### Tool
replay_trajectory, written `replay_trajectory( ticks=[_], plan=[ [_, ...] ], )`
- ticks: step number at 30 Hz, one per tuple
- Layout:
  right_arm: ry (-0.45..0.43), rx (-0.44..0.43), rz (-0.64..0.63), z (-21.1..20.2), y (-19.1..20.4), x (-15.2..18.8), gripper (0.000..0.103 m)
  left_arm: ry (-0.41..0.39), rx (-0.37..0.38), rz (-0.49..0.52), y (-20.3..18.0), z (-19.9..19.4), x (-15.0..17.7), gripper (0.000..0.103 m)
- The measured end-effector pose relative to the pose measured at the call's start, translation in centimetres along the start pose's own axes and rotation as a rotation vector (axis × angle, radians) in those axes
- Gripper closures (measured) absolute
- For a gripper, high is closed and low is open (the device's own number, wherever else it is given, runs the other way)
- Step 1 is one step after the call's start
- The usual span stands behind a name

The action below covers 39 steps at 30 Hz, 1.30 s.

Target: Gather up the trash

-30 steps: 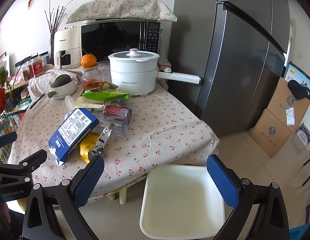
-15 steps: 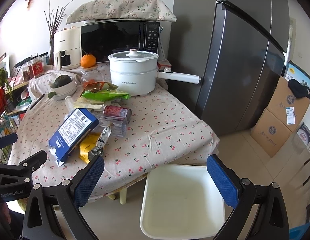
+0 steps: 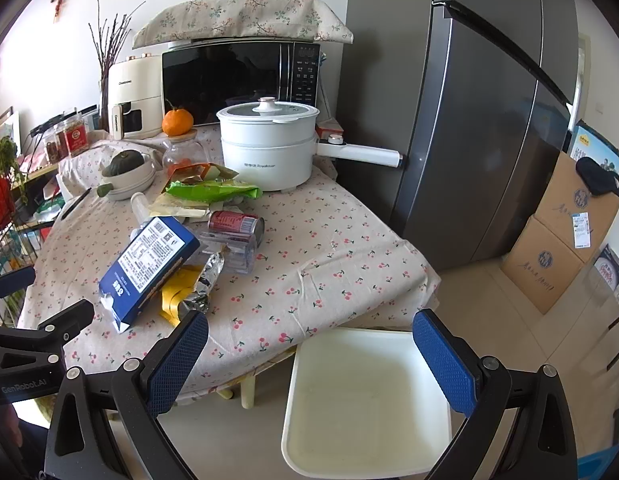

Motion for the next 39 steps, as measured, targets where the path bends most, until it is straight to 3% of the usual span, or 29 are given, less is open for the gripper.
replay_trajectory(
  ticks=[39],
  plan=[
    [0.014, -0.002, 0.002, 0.20, 0.35, 0.54, 0.000, -0.003, -0.004, -0.004, 0.40, -0.21, -0.12, 0.000]
  ],
)
Point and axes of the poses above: each gripper's, at about its wrist camera, not at the fingertips, and z roughly the way its jaws point, y to its left, x to its underside, the point moved 2 cm from there along z, roughly the way its jaws point, and after that the axes turned 11 degrees about -y, right-handed, at the moved point
